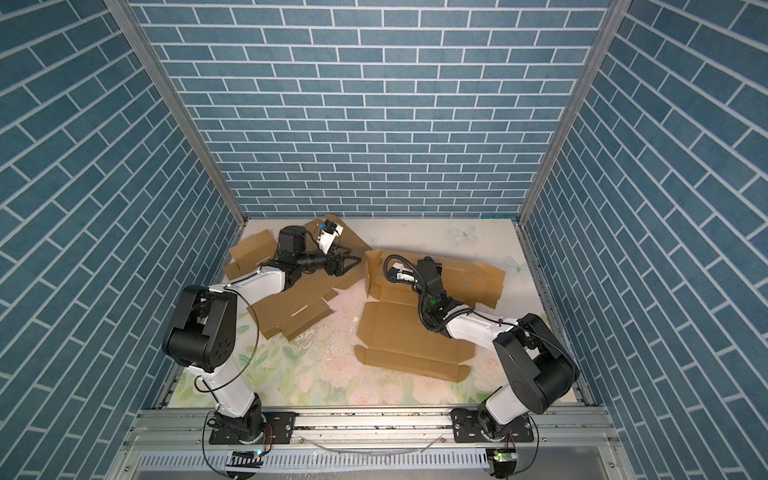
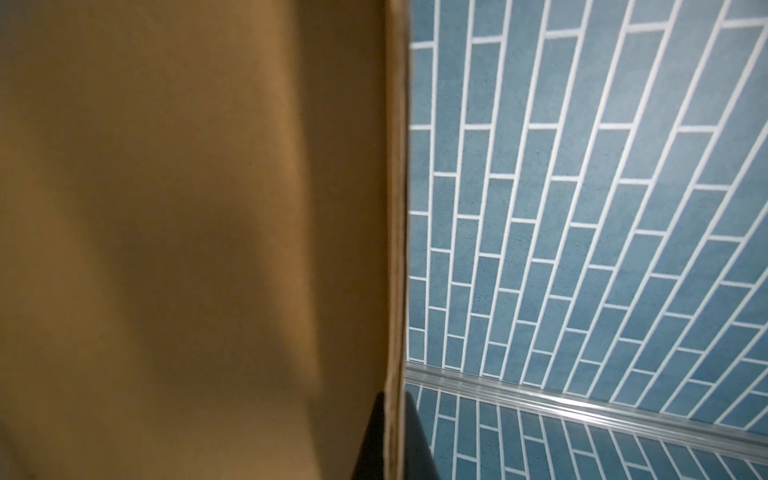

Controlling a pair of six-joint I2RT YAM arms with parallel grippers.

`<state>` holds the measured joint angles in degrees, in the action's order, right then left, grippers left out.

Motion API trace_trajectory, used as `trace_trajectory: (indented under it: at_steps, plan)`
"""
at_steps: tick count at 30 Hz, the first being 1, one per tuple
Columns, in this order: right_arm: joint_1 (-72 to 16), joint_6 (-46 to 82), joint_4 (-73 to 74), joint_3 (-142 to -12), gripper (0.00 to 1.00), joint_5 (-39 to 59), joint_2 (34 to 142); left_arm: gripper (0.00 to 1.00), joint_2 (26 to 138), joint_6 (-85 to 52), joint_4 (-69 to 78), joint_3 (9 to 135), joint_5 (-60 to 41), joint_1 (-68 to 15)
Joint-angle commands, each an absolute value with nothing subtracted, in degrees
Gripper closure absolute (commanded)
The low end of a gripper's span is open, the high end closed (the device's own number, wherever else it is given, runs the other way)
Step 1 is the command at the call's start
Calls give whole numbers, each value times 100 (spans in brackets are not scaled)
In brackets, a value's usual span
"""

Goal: Fold the paper box

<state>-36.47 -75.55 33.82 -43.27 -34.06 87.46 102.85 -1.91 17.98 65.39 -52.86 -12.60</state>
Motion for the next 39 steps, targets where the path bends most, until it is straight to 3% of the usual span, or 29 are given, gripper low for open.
trace_trajectory:
  at_steps: [1,8,12,20,26,33,39]
  plan:
    - [-3430,-7806,3561,-4649,100,-3069,8876,24,10644,-544,2273,6812,-5634,-856]
    - [-3182,-7707,3782,-4770,100,-2857,9234,28,11948,-143,897,8391,-4452,-1114]
    - [-3173,-7613,3704,-4825,100,-2821,9299,27,12451,20,470,8947,-4385,-1483]
    - [-3172,-7502,3575,-4852,100,-2829,9257,28,12339,726,-284,8732,-4609,-1949]
    - [-3177,-7402,3481,-4838,100,-2849,9203,28,11808,702,-202,8036,-4399,-2059]
    - [-3226,-7392,3437,-4852,100,-2859,9220,26,11921,784,-132,8091,-4482,-2276]
    - [-3261,-7362,3402,-4841,100,-2878,9210,41,12018,862,-123,8372,-4560,-2319]
